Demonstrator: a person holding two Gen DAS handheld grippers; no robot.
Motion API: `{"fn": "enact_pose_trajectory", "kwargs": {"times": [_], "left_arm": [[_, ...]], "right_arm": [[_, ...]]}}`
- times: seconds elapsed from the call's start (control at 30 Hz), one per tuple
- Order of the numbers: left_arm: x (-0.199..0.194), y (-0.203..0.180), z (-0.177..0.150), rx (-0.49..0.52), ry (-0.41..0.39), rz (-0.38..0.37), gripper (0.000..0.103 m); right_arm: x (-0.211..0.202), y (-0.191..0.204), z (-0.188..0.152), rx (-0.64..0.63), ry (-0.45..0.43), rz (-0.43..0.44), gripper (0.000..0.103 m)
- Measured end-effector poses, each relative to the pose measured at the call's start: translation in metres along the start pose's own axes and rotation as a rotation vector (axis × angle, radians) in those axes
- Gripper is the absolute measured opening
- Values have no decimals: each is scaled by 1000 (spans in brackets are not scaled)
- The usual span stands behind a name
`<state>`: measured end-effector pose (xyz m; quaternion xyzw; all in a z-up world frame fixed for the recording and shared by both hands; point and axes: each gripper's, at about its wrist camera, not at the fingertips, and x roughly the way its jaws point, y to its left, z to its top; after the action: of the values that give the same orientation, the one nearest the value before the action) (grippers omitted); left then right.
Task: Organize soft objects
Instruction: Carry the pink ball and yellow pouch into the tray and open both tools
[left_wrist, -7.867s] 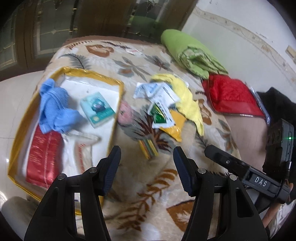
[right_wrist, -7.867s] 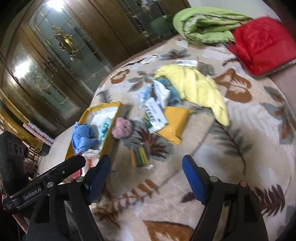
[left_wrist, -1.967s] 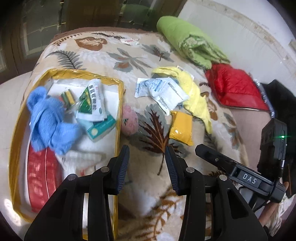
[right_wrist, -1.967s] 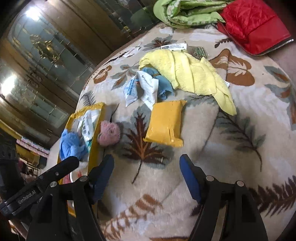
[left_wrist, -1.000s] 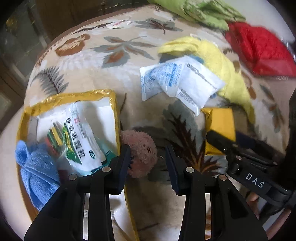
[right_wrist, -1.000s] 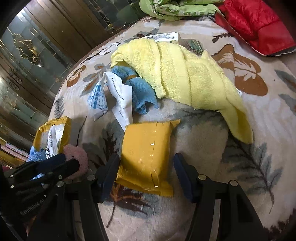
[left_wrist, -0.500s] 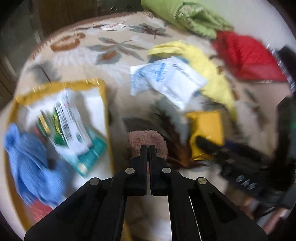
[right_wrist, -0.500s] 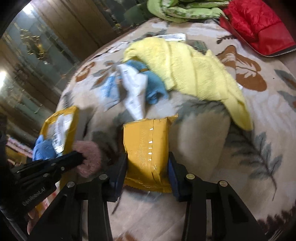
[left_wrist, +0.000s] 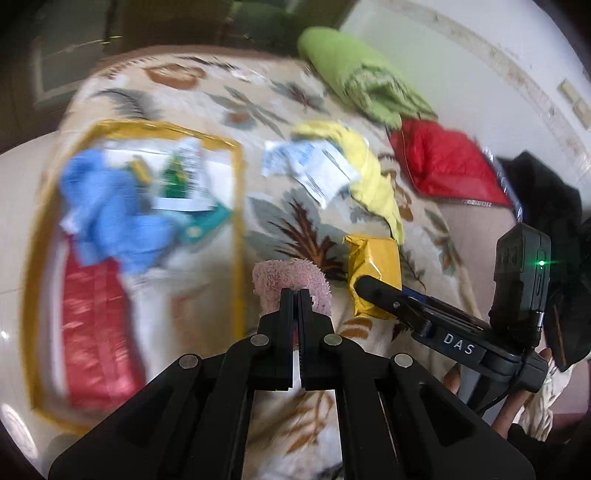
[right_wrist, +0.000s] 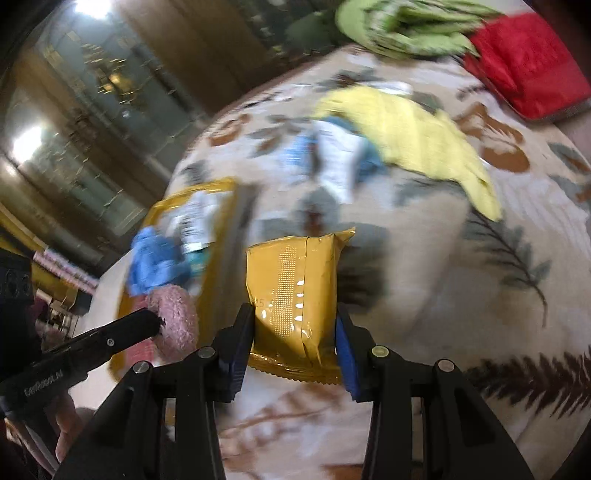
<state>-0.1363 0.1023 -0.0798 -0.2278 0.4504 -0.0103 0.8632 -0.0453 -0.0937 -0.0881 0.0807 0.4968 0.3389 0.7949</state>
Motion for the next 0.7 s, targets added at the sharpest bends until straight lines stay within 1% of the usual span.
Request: {"fn": "enact_pose_trajectory", "kwargs": {"times": [0.17, 0.27, 0.3, 0.37, 0.47, 0.53, 0.6, 0.7], "left_arm": [[-50, 34, -9, -34, -65, 86, 1], [-63, 62, -16, -72, -92, 147, 1], [-64, 72, -19, -87, -101, 166, 1], [-64, 87, -24, -129, -103, 149, 1], [-59, 102, -32, -150, -101, 168, 1], [-55, 110, -35, -172, -97, 164, 1], [-53, 116, -37, -182, -96, 165, 1], [-52, 119, -36, -190, -108, 142, 1]], "right_arm": [[0, 59, -3, -86, -1, 76, 42], [12, 90, -7, -125, 28, 105, 42], [16, 95, -8, -130, 32, 111, 42], [27, 108, -11, -144, 47, 109, 42], [45, 122, -15, -165, 80, 101, 42], [55, 132, -17, -206, 79, 60, 42], [60, 134, -18, -218, 83, 44, 42], [64, 131, -13, -214, 71, 12, 42]]}}
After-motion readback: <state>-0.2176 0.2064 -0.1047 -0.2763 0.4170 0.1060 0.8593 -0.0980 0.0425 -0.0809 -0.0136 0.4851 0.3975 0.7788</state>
